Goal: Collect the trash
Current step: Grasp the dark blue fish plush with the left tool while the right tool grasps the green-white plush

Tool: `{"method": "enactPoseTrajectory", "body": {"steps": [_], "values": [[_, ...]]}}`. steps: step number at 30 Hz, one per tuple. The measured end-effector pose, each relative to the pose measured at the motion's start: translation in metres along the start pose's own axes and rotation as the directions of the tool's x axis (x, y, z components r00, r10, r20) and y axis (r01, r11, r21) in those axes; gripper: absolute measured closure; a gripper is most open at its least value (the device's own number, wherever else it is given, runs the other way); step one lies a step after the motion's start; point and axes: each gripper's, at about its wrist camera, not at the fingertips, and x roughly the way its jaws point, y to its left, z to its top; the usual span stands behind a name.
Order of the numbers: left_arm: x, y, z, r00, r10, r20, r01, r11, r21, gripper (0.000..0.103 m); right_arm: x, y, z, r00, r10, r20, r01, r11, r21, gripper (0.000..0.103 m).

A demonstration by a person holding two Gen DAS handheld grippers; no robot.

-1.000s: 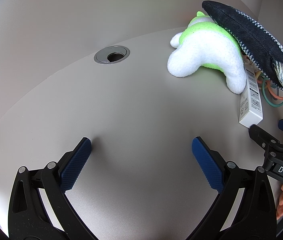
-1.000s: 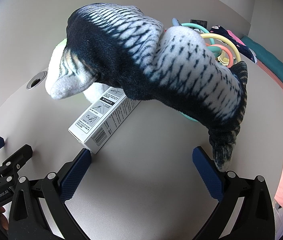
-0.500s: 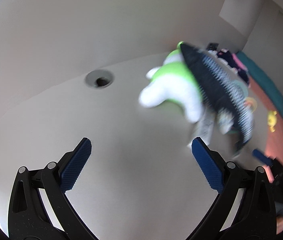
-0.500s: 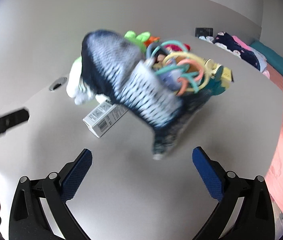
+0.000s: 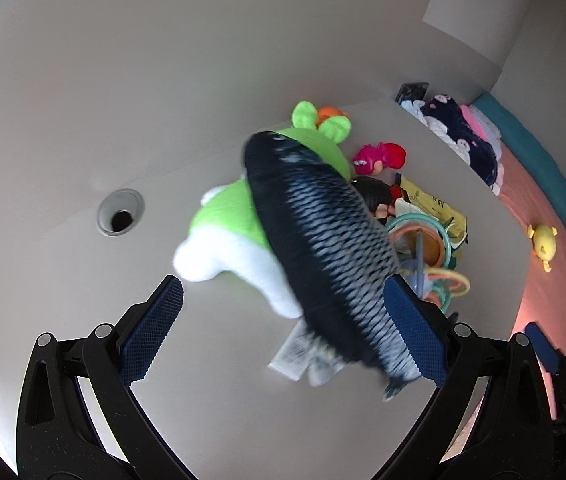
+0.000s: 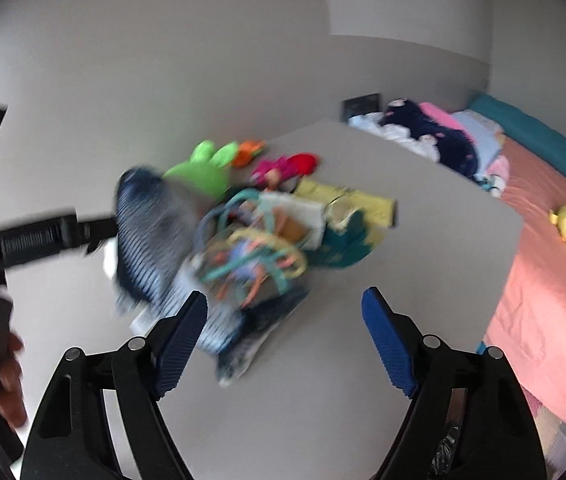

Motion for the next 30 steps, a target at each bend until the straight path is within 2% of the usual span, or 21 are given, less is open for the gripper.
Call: {"method": "enactPoseTrajectory", "body": {"steps": [6,8,9,10,11,13,15,17,18,22,27,30], "values": [[0.023,-0.01,0.004,0.999,-0.003,-0.048,0.0,0.998,-0.067,0.006,0.014,-0.003,0.025,0.999,-0.039,0.019,0.038,0.999,0.026,0.024],[0.033,-0.012,0.004,0.998,-0.004,-0.059,-0.001,0.997,-0.083,0.011,0.019,-0.002,0.032,0.999,-0.034,0.02,0.034,0.999,0.028,0.027],[0.039,-0.012,0.004,0.998,-0.017,-0.064,0.012,0.996,-0.09,0.025,0.021,-0.002,0.034,0.999,-0.032,0.02,0.031,0.999,0.027,0.031],[0.044,-0.012,0.004,0.996,-0.046,-0.07,0.039,0.994,-0.098,0.043,0.024,-0.001,0.037,0.999,-0.026,0.02,0.026,0.999,0.024,0.033],[0.048,-0.011,0.003,0.994,-0.077,-0.074,0.069,0.992,-0.106,0.054,0.026,0.001,0.038,1.0,-0.024,0.02,0.023,1.0,0.019,0.039],[0.05,-0.006,0.002,0.99,-0.133,-0.042,0.127,0.985,-0.121,0.067,0.028,0.003,0.041,1.0,-0.012,0.016,0.012,1.0,0.011,0.048],[0.045,0.002,0.002,0.982,-0.19,-0.01,0.187,0.975,-0.124,0.071,0.031,0.006,0.046,1.0,0.022,0.005,-0.022,1.0,0.009,0.065],[0.03,0.012,0.006,0.975,-0.219,0.037,0.222,0.969,-0.112,0.073,0.034,0.011,0.051,0.999,0.049,-0.004,-0.049,0.999,0.006,0.073],[0.02,0.016,0.007,0.976,-0.207,0.064,0.213,0.973,-0.09,0.073,0.036,0.016,0.055,0.997,0.073,-0.009,-0.073,0.997,-0.004,0.075],[-0.008,0.039,0.01,0.978,-0.154,0.14,0.165,0.984,-0.068,0.073,0.046,0.042,0.068,0.988,0.155,-0.026,-0.155,0.988,-0.027,0.075],[-0.025,0.076,0.008,0.976,-0.09,0.198,0.11,0.989,-0.095,0.073,0.081,0.085,0.073,0.958,0.265,-0.112,-0.269,0.963,-0.024,0.075],[-0.031,0.091,0.009,0.974,-0.069,0.216,0.094,0.99,-0.107,0.073,0.1,0.111,0.07,0.942,0.297,-0.155,-0.307,0.951,-0.045,0.075]]}}
